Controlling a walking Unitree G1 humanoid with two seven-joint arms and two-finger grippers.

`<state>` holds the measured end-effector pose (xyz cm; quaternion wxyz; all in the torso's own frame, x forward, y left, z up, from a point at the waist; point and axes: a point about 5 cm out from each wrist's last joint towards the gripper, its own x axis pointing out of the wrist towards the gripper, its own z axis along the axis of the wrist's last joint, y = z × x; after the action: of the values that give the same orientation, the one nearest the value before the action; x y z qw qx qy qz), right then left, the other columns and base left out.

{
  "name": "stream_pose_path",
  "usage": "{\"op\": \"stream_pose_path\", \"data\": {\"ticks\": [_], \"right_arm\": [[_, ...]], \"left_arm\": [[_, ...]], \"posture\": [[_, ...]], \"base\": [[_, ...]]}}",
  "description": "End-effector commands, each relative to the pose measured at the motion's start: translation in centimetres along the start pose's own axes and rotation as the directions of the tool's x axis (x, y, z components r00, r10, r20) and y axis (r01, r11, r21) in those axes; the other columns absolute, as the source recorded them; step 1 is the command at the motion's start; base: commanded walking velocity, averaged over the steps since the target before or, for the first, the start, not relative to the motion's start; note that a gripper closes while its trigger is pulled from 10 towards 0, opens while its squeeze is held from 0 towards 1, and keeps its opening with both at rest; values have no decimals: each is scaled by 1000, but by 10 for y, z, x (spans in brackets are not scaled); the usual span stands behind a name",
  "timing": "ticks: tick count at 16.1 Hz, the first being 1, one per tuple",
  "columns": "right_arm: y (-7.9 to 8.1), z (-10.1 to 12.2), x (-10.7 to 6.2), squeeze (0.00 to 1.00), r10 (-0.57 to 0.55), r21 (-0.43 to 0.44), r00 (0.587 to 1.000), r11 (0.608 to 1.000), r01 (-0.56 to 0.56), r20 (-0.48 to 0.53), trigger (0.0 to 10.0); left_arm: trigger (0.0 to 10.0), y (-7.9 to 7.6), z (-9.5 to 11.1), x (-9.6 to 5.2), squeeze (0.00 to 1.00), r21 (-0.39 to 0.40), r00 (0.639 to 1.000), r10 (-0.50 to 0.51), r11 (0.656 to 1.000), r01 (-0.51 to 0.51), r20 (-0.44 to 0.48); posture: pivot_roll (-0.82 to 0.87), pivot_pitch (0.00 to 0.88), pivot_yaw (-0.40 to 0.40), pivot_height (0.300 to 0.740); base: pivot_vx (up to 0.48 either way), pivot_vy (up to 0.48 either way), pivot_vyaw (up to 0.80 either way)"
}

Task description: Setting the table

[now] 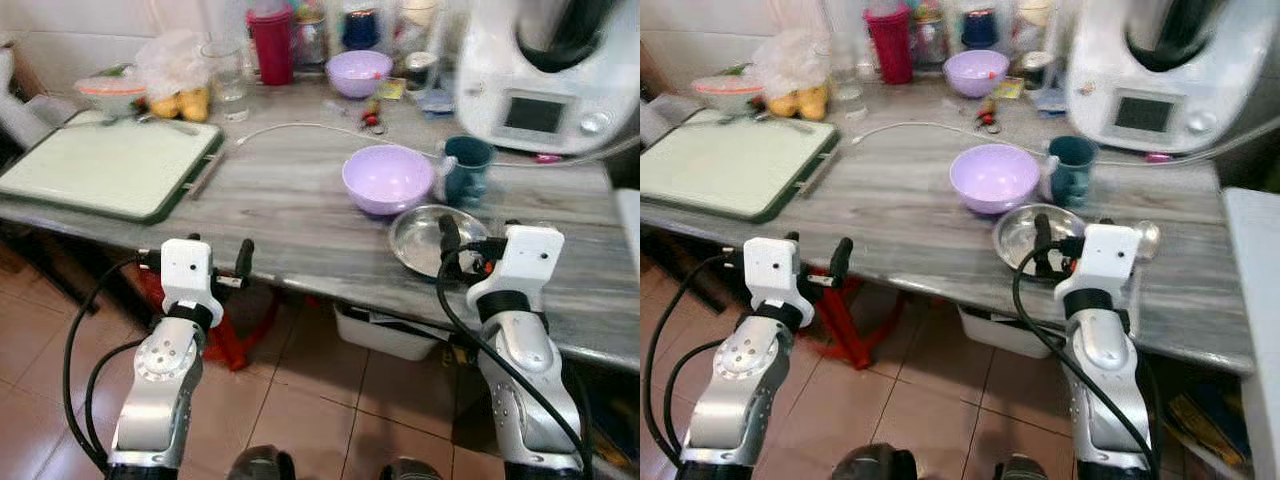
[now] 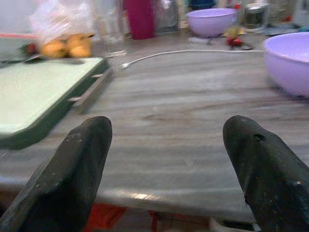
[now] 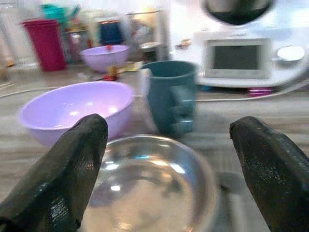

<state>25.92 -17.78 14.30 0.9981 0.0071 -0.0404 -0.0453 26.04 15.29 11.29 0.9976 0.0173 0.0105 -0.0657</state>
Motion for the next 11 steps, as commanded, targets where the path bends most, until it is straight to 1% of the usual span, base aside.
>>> {"op": "stream_pose_path", "data": {"ticks": [1, 11], "right_arm": [[-1, 4, 0, 0, -10, 5, 1000, 1000, 10, 12, 10000], [-1, 4, 0, 0, -10, 5, 1000, 1000, 10, 12, 10000]], "left_arm": [[10000, 1, 0, 1, 0, 3, 1000, -1, 1000, 1, 1], [10000, 1, 0, 1, 0, 3, 1000, -1, 1000, 1, 1]], "posture": [[-12, 0, 68, 740], [-12, 0, 68, 740]], "base": [[0, 0, -800], [0, 0, -800]]}}
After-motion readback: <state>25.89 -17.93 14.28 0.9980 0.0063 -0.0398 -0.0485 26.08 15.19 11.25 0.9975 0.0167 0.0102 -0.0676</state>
